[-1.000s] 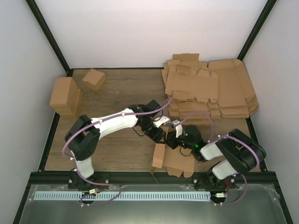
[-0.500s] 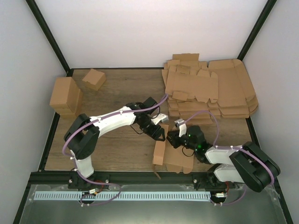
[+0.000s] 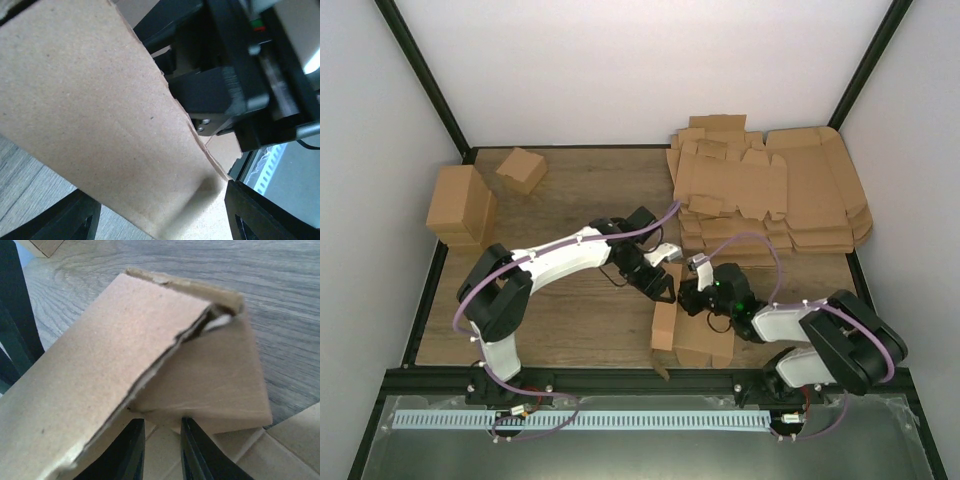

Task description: Fold the paper box

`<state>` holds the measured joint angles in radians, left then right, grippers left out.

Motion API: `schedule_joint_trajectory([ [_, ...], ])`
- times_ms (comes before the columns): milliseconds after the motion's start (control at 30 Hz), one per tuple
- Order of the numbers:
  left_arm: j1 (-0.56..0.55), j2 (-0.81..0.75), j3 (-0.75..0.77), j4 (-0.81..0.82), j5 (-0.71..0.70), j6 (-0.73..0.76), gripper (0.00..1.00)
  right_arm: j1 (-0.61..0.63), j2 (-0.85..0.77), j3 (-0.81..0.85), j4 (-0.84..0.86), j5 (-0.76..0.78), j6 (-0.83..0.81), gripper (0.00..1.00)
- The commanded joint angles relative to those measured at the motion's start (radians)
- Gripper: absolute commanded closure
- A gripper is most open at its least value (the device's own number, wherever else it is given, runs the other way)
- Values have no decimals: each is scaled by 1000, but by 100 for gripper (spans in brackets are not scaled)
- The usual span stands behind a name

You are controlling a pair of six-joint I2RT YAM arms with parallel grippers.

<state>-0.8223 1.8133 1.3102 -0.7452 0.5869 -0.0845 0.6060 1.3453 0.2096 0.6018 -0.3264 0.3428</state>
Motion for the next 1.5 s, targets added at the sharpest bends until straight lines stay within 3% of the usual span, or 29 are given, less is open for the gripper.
schedule_joint_trajectory([
  [0, 5, 8, 52, -9, 41, 12, 29, 10, 45, 51, 58, -44, -36, 78],
  [333, -12, 66, 100, -37, -171, -86, 27, 9, 123, 29, 211, -45, 15, 79],
  [900, -56, 123, 164, -67, -242, -114, 21, 9, 213, 39, 345, -82, 47, 82],
  [1133, -39, 75, 149, -62, -212, -103, 17, 9, 151, 24, 283, -85, 86, 84],
  [1467, -12, 68, 133, -67, -215, -86, 23, -80, 29, -38, 99, -69, 112, 82],
])
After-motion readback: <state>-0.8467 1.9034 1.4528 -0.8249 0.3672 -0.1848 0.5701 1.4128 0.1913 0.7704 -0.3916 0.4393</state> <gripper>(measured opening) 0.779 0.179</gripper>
